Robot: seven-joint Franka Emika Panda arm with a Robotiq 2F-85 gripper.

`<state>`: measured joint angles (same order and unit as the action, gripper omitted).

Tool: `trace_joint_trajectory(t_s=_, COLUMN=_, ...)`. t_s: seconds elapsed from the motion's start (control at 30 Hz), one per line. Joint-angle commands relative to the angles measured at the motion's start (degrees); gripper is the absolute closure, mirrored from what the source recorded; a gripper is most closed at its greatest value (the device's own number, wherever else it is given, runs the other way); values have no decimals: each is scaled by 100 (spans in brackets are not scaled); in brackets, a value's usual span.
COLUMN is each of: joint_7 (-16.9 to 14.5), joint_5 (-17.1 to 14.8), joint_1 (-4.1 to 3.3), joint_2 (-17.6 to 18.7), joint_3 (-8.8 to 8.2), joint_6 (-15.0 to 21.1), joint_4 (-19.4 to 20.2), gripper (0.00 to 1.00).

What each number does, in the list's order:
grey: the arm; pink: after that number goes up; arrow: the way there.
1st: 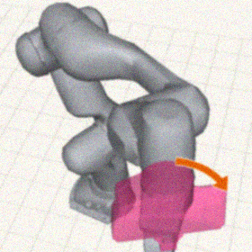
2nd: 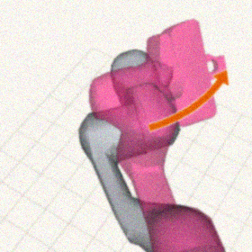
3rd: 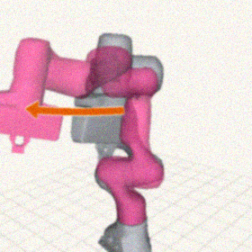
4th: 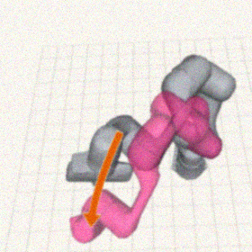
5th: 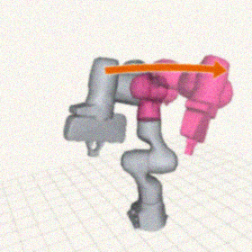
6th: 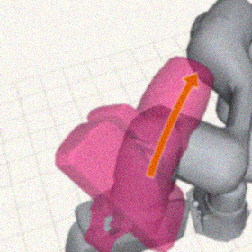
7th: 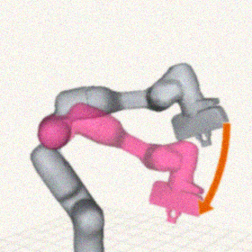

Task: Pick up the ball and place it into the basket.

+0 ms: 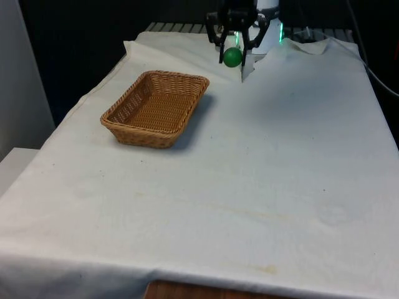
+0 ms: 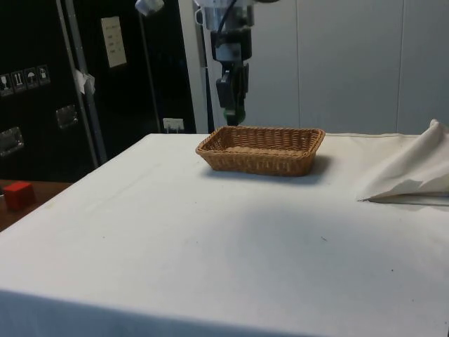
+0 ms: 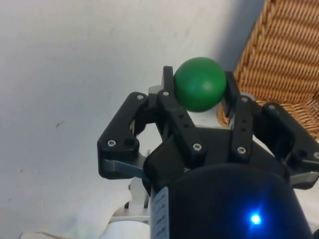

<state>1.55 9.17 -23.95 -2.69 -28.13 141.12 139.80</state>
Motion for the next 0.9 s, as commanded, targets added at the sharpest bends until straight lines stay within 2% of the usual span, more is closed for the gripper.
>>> trace_joint_trajectory(t_s=0.0, joint_7=-109, joint_5=-97, joint_1=17, joint_2=63, joint_3=-34, joint_6=63, joint_4=-11, gripper=100)
trace_joint_trajectory(t_s=0.07, joint_7=-166, joint_5=-115, joint_1=17, joint_2=149, joint_3=-103, joint_6=138, joint_4=-29, gripper=100)
trace_joint_trajectory(t_s=0.1, joint_7=-80, joint_5=-17, joint_1=0, joint_2=149, joint_3=-109, joint_6=120, joint_4=-29, gripper=100)
trace_joint_trajectory(t_s=0.13, joint_7=-223, joint_5=-132, joint_1=23, joint_2=241, joint_3=-172, joint_6=212, joint_4=-46, gripper=100)
trace_joint_trajectory(t_s=0.43, joint_7=-642, joint_5=-355, joint_1=46, joint_2=659, joint_3=-493, joint_6=458, joint_4=-195, gripper=100)
trace_joint_trajectory(t_s=0.47, joint_7=-510, joint_5=-235, joint_1=11, joint_2=642, joint_3=-498, joint_6=418, joint_4=-195, gripper=100)
trace_joint_trajectory(t_s=0.5, joint_7=-688, joint_5=-384, joint_1=52, joint_2=699, joint_3=-527, joint_6=481, joint_4=-206, gripper=100)
trace_joint_trajectory(t_s=0.73, joint_7=-1117, joint_5=-676, joint_1=86, joint_2=1014, joint_3=-768, joint_6=596, joint_4=-344, gripper=100)
trace_joint_trajectory(t_s=0.77, joint_7=-1003, joint_5=-567, joint_1=40, joint_2=1014, joint_3=-796, joint_6=556, joint_4=-355, gripper=100)
trace_joint_trajectory(t_s=0.8, joint_7=-1169, joint_5=-710, joint_1=86, joint_2=1054, joint_3=-796, joint_6=613, joint_4=-361, gripper=100)
trace_joint_trajectory(t_s=0.87, joint_7=-1324, joint_5=-825, joint_1=109, joint_2=1169, joint_3=-882, joint_6=659, joint_4=-395, gripper=100)
